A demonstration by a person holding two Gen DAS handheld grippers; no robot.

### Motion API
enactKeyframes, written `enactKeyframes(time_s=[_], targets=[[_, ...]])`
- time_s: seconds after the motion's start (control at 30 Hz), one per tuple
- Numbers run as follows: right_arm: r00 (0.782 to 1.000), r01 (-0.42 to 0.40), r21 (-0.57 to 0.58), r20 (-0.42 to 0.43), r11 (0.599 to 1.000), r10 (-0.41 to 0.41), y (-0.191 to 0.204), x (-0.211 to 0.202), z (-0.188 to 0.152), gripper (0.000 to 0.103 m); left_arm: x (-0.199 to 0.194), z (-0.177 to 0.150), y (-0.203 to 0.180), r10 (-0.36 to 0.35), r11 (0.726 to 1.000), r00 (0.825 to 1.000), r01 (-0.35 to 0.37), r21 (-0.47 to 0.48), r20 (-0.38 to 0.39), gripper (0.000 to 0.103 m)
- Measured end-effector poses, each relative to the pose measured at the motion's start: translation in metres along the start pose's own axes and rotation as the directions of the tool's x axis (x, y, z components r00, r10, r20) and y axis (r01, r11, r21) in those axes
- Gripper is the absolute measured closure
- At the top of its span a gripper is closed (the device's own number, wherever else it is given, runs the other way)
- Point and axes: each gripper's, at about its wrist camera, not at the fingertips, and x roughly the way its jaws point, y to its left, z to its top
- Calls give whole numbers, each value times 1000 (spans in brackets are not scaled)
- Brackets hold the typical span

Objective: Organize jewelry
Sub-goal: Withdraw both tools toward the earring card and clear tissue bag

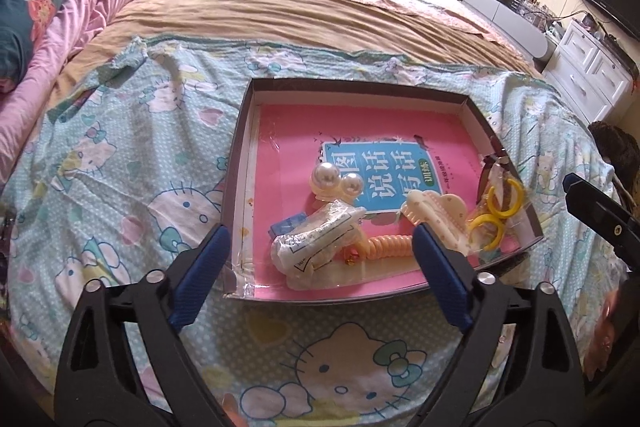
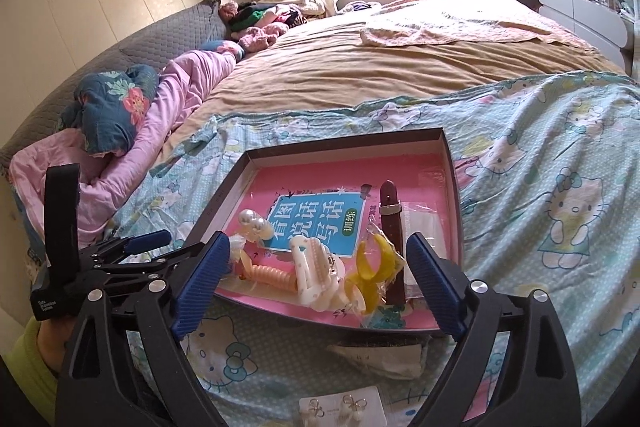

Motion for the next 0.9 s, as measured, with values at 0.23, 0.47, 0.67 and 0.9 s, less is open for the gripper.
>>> enactKeyframes(time_s=[0.23,0.47,0.67,0.9], targets=[[1000,4,-5,25,1000,-3,2,-17,-1,12,-19,-2,-3,-7,1000,1000,7,-5,30,11],[999,7,-13,43,1000,-6,3,-32,-5,12,-34,-8,-5,-2,1000,998,3,-7,56,11],[999,13,-23,47,1000,-12,4,-41,-10,12,-42,-15,-8,-4,1000,998,5,-7,63,11],[999,19,-34,28,999,-19,2,-47,-19,12,-45,-29,-15,-14,1000,998,14,3,54,11]])
